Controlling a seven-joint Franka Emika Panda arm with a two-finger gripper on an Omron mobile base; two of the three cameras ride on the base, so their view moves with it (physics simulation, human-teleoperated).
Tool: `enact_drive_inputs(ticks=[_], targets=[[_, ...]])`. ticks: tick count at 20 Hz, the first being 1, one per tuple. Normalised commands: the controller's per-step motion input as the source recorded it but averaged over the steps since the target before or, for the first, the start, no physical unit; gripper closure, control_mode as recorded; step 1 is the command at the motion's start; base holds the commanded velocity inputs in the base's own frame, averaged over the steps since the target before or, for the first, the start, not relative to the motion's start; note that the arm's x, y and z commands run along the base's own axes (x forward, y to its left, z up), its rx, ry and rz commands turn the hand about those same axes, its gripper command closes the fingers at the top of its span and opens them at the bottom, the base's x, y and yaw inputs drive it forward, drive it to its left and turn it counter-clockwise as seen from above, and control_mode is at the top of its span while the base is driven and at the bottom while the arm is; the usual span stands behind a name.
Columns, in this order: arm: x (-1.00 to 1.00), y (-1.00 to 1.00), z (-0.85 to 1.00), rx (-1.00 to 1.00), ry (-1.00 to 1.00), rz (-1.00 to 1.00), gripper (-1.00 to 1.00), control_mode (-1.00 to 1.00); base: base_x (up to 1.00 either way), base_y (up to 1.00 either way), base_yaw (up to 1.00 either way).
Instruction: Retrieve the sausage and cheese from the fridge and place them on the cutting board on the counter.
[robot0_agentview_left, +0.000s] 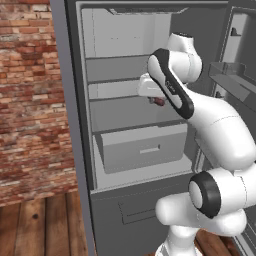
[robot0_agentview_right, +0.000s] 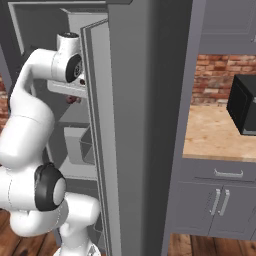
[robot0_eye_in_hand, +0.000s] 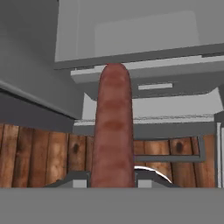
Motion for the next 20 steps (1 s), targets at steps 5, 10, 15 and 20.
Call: enact_drive_inputs(ticks=[5, 10, 15, 20], targets=[[-0.62, 0.29, -0.89, 0.00, -0.02, 0.05, 1.00, -1.00, 0.00, 0.00, 0.00], [-0.28, 0.11, -0.85, 0.00, 0.06, 0.01, 1.00, -1.00, 0.00, 0.00, 0.00], [-0.07, -0.01, -0.66, 0.00, 0.14, 0.00, 1.00, -1.00, 0.00, 0.00, 0.00], [-0.01, 0.00, -0.32, -0.03, 0.03, 0.00, 1.00, -1.00, 0.00, 0.00, 0.00]])
